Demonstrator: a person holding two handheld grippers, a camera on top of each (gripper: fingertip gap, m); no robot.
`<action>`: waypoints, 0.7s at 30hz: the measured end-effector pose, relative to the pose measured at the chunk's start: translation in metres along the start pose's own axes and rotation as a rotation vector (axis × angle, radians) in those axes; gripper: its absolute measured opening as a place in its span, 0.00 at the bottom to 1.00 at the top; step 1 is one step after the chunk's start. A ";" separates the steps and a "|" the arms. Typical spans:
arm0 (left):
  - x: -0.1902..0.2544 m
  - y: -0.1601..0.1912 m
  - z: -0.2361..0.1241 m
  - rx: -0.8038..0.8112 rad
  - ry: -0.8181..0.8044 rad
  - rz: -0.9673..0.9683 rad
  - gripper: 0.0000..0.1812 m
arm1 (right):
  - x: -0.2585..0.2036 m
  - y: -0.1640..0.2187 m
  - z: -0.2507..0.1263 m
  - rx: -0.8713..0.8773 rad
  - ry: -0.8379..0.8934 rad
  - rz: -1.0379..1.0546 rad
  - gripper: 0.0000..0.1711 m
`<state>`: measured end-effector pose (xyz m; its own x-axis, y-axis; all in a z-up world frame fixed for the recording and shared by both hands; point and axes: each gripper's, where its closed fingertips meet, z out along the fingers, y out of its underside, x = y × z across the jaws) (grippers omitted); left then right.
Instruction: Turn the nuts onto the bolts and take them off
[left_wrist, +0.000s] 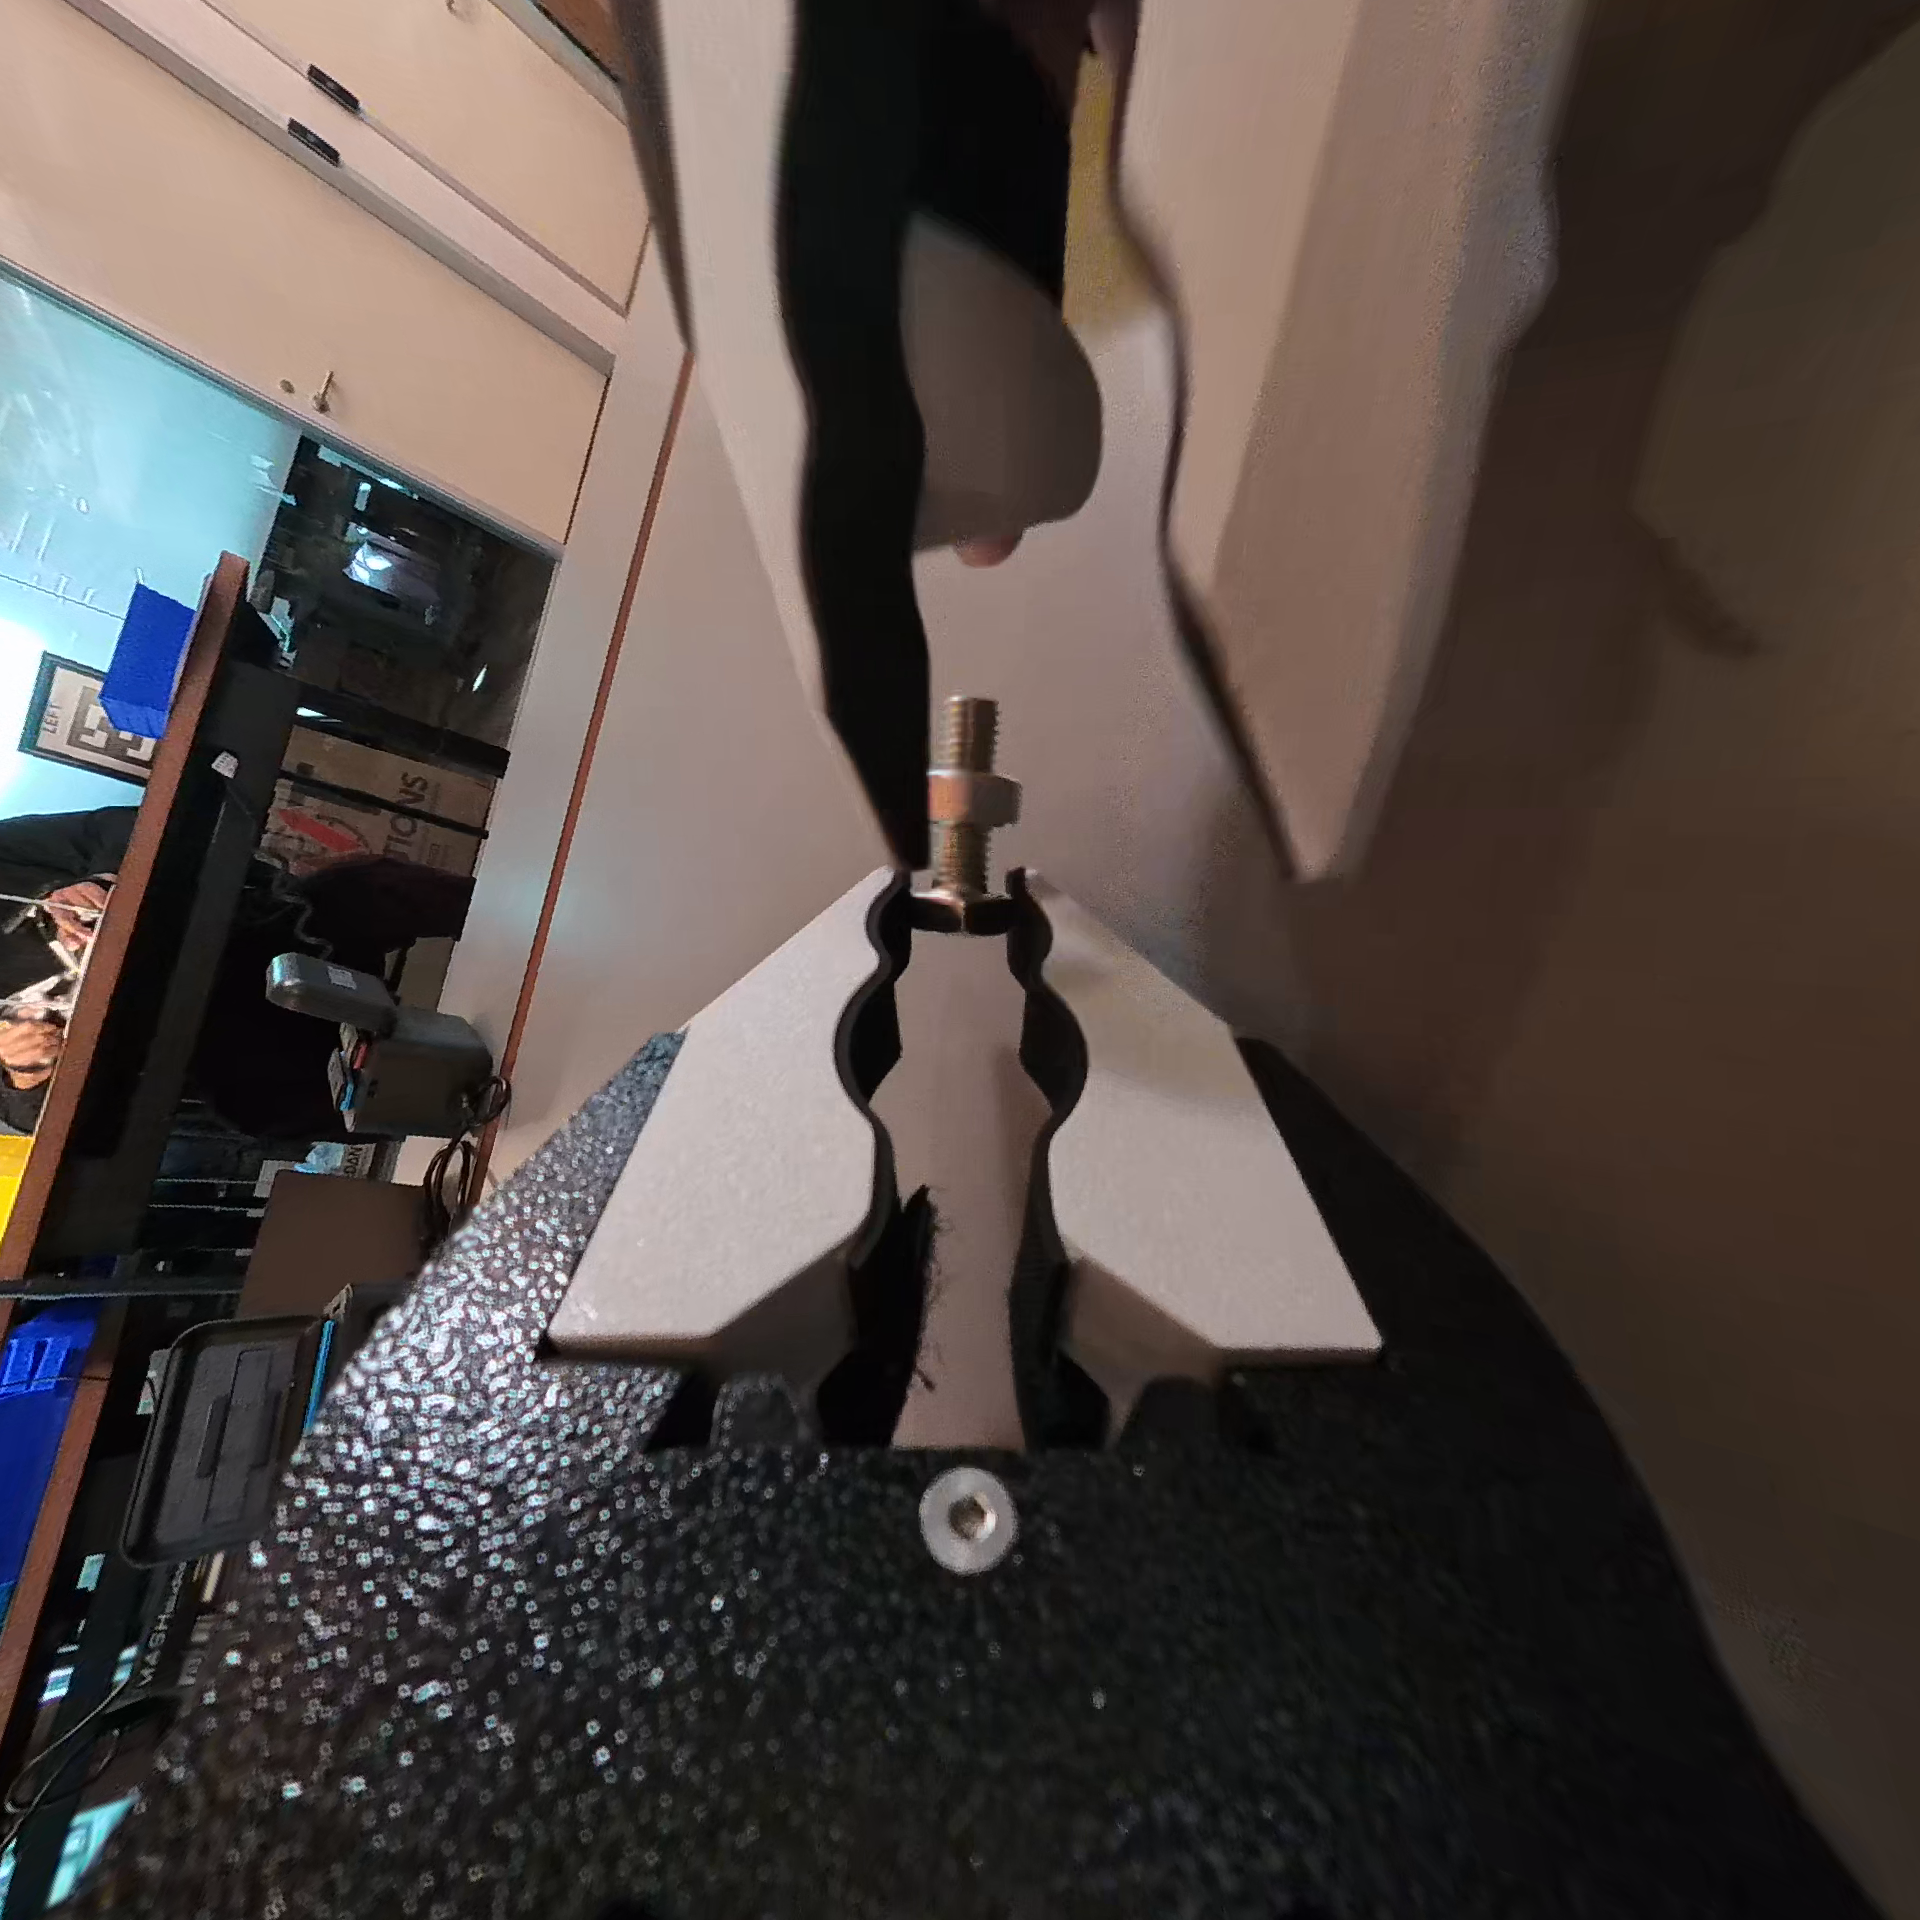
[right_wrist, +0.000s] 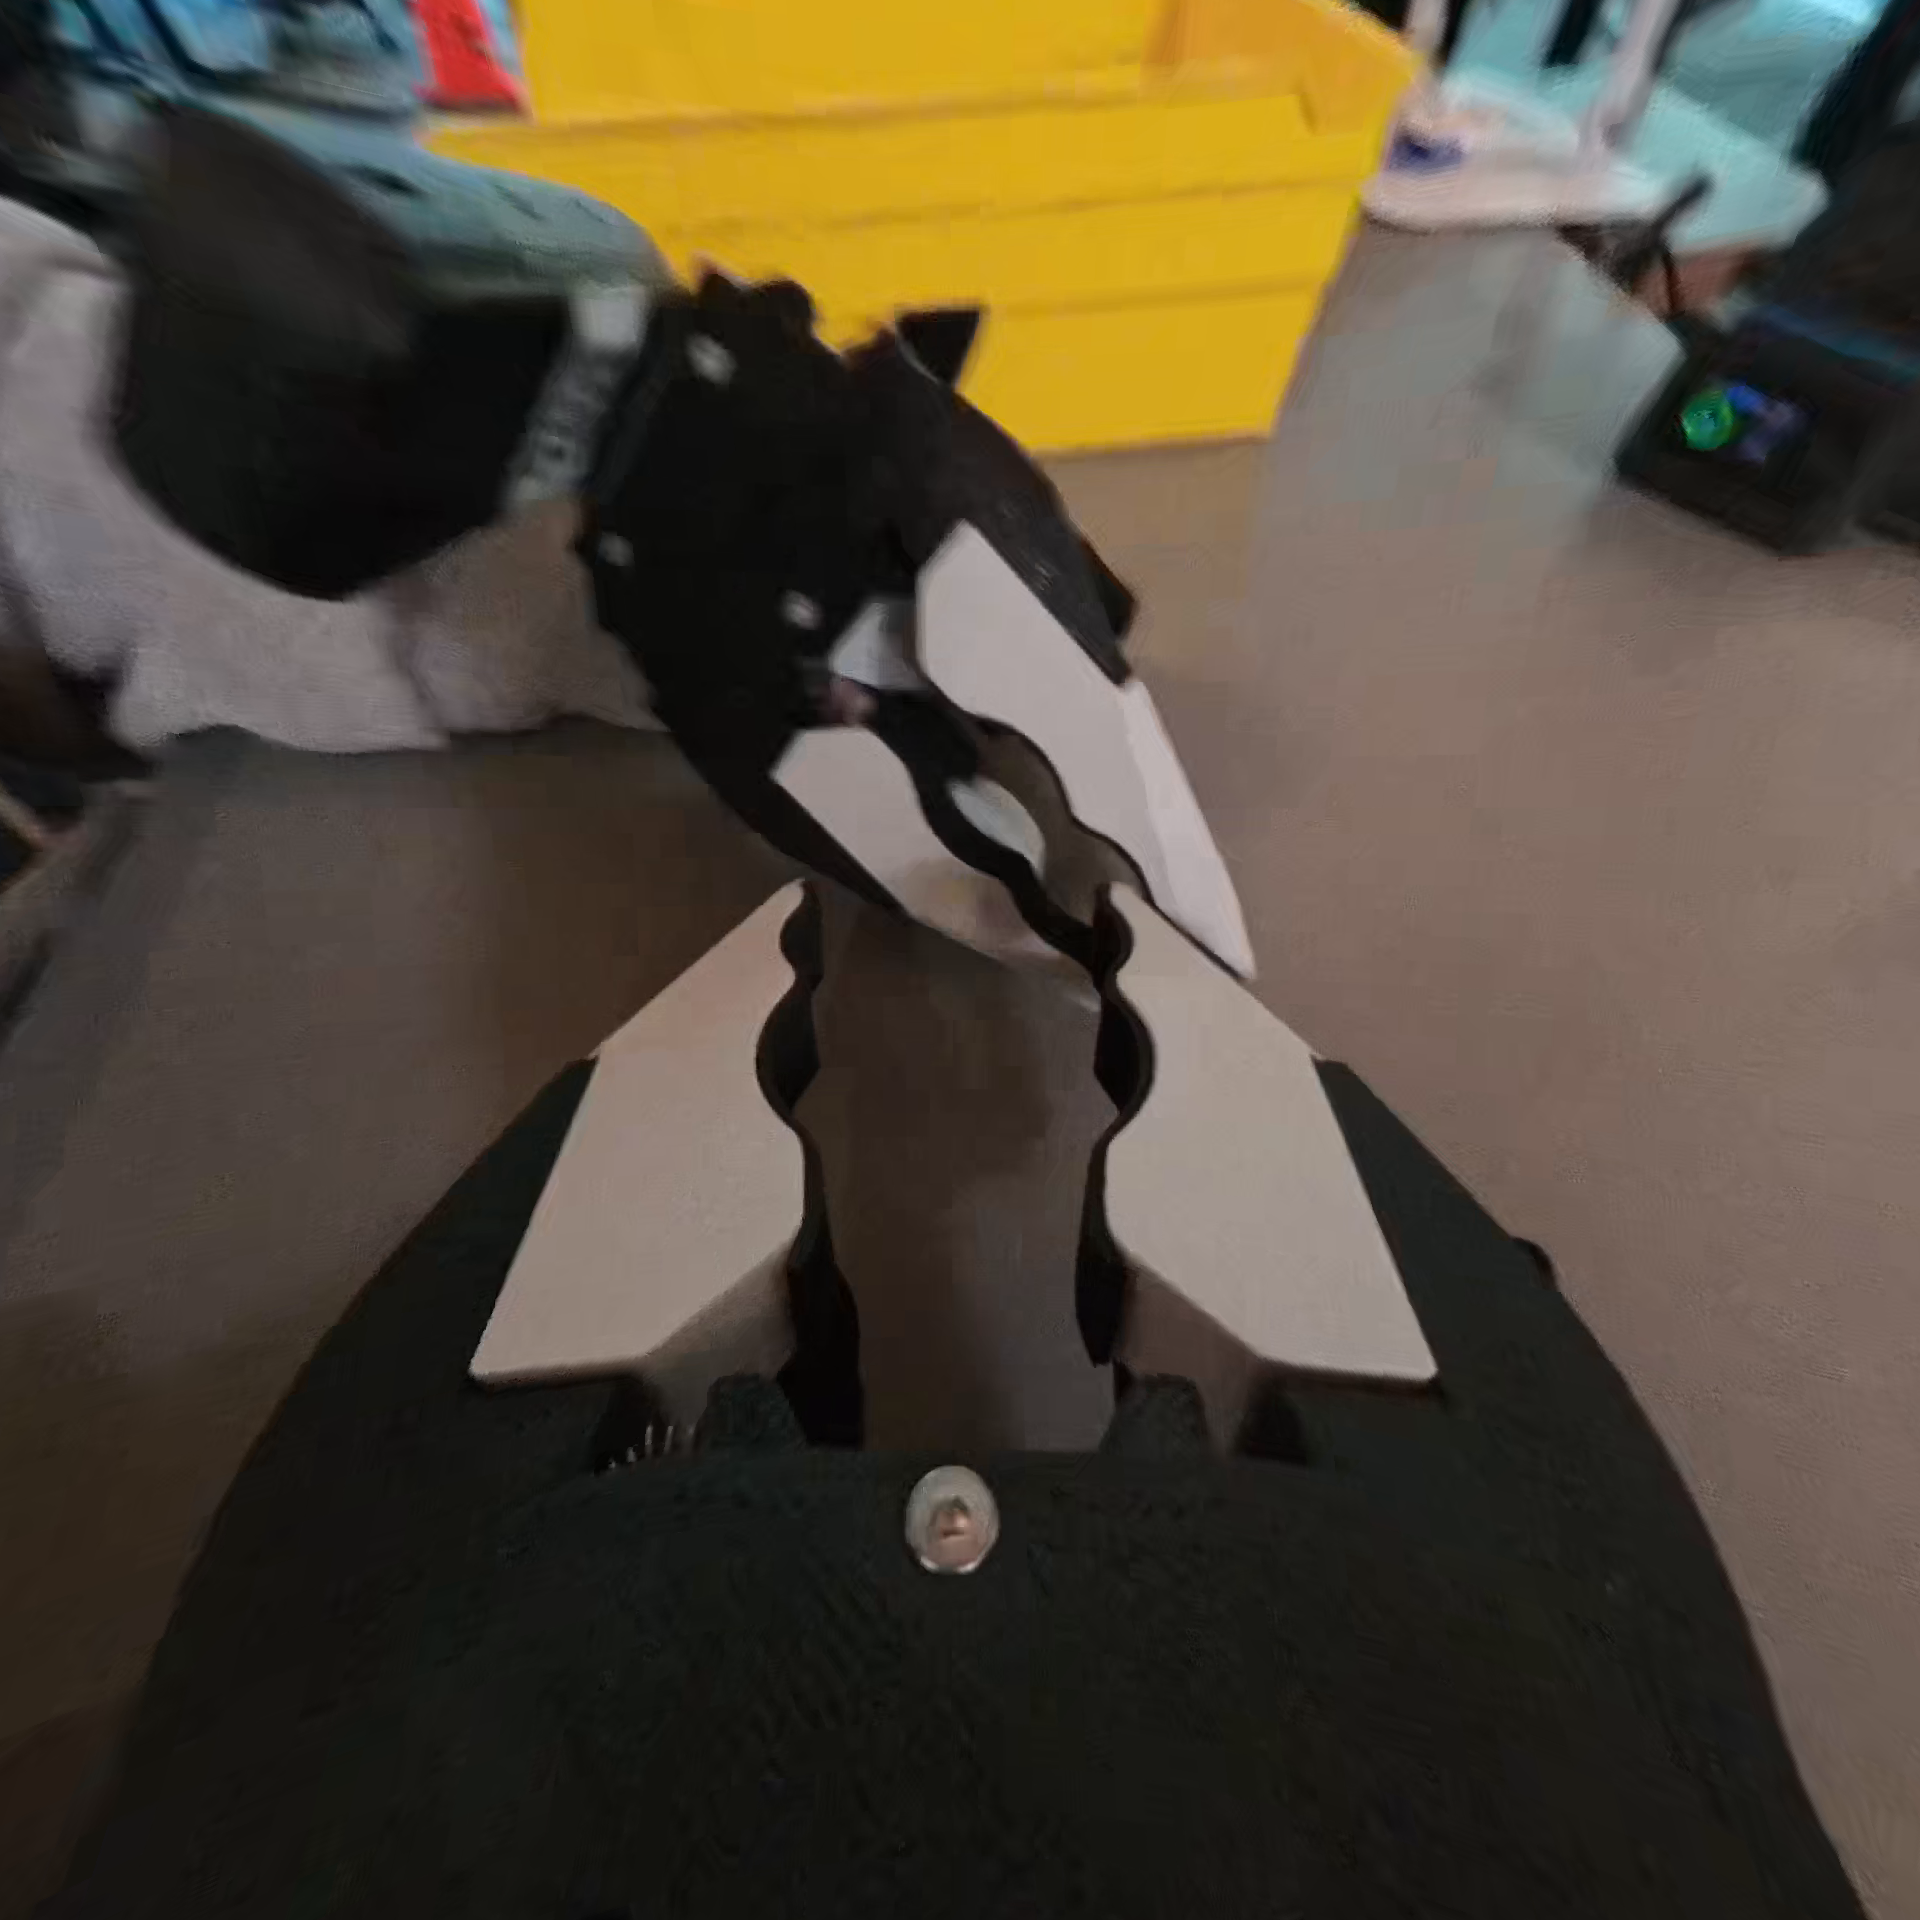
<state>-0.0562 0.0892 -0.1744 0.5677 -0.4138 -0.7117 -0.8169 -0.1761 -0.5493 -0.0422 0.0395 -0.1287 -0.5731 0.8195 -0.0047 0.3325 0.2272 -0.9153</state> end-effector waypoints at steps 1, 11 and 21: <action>0.000 0.000 0.000 -0.002 0.000 -0.002 0.09 | -0.007 -0.012 -0.004 0.066 -0.027 -0.002 0.29; -0.002 0.001 0.002 -0.005 -0.002 0.007 0.09 | 0.016 0.022 -0.001 -0.108 0.043 0.193 0.41; -0.003 0.001 0.003 -0.005 -0.004 0.016 0.09 | 0.023 0.038 -0.011 -0.178 0.068 0.261 0.34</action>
<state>-0.0587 0.0928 -0.1744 0.5546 -0.4134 -0.7222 -0.8266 -0.1742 -0.5351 -0.0347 0.0732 -0.1586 -0.4023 0.8939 -0.1976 0.5908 0.0886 -0.8019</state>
